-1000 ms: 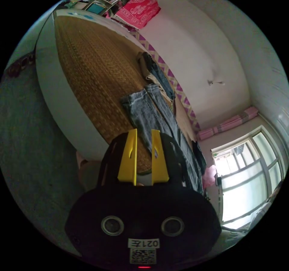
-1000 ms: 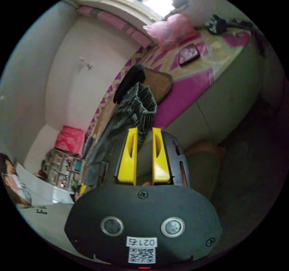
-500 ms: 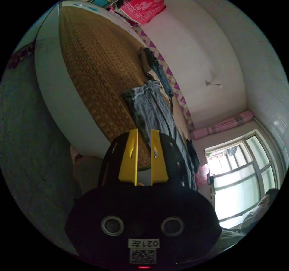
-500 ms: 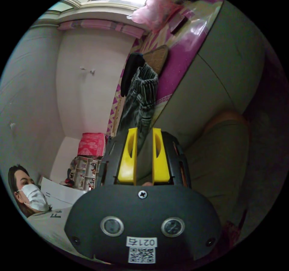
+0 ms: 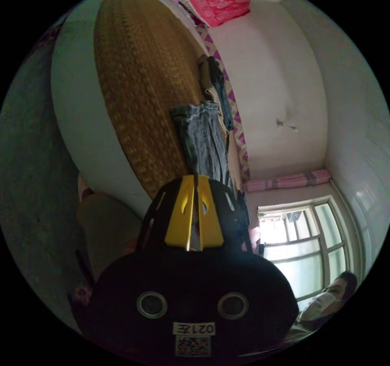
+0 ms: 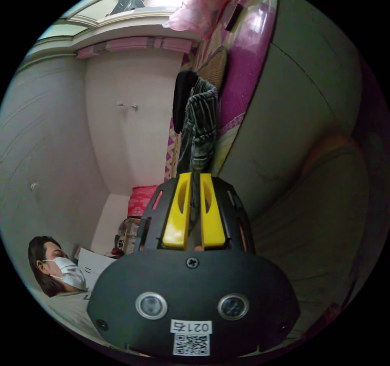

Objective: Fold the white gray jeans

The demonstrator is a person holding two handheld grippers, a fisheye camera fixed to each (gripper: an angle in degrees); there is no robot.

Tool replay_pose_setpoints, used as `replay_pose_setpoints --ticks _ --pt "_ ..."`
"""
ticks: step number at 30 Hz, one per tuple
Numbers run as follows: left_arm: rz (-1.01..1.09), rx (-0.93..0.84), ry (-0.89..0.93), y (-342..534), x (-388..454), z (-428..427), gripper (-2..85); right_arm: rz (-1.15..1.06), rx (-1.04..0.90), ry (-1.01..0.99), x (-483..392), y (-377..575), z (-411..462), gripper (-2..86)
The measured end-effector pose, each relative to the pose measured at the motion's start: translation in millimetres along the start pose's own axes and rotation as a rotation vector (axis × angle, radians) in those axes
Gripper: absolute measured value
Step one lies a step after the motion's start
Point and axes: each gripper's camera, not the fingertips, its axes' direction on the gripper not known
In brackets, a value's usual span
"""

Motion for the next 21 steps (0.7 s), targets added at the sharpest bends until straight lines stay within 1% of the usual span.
replay_pose_setpoints --ticks 6,13,15,18,20,21 --pt "-0.039 0.017 -0.038 -8.4 6.2 17.1 -0.9 -0.003 -0.001 -0.001 -2.4 -4.3 11.2 0.5" --pt "-0.070 0.021 0.035 -15.8 4.4 46.9 -1.0 -0.021 -0.007 0.012 -14.7 -4.0 27.7 0.0" --pt "-0.048 0.012 0.049 -18.6 13.6 52.9 -1.0 -0.042 -0.014 0.010 -22.8 -5.4 31.1 -0.1" --pt "0.084 -0.009 0.017 -28.2 56.3 64.4 -0.9 -0.109 -0.037 -0.022 -50.4 -14.8 40.0 -0.1" --pt "0.215 -0.017 -0.029 -40.3 105.4 77.8 -0.9 -0.163 -0.067 -0.057 -81.0 -30.6 54.4 -0.1" --pt "0.244 -0.017 -0.038 -44.2 118.4 82.3 -0.9 -0.177 -0.073 -0.065 -89.7 -35.8 59.1 -0.1"
